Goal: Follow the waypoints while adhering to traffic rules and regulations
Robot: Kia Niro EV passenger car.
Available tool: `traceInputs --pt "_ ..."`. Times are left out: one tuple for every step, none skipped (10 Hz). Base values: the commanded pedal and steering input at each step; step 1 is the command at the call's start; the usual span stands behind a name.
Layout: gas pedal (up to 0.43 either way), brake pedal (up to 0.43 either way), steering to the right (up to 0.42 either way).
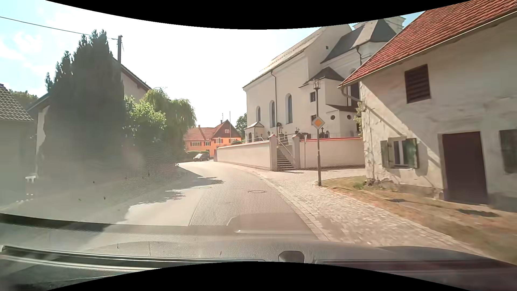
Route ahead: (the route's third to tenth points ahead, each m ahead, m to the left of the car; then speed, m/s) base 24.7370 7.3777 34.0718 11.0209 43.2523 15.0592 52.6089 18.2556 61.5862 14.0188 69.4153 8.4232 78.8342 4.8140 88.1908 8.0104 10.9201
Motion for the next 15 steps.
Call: traceInputs --pt "0.087 0.006 -0.067" --pt "0.087 0.006 -0.067" --pt "0.087 0.006 -0.067" --pt "0.087 0.006 -0.067" --pt "0.087 0.006 -0.067" --pt "0.087 0.006 -0.065" --pt "0.087 0.006 -0.064" --pt "0.087 0.006 -0.064" --pt "0.087 0.006 -0.063" --pt "0.087 0.006 -0.062" --pt "0.067 0.006 -0.061" --pt "0.028 0.006 -0.061" --pt "0.000 0.006 -0.061" --pt "0.000 0.006 -0.061" --pt "0.000 0.006 -0.061"
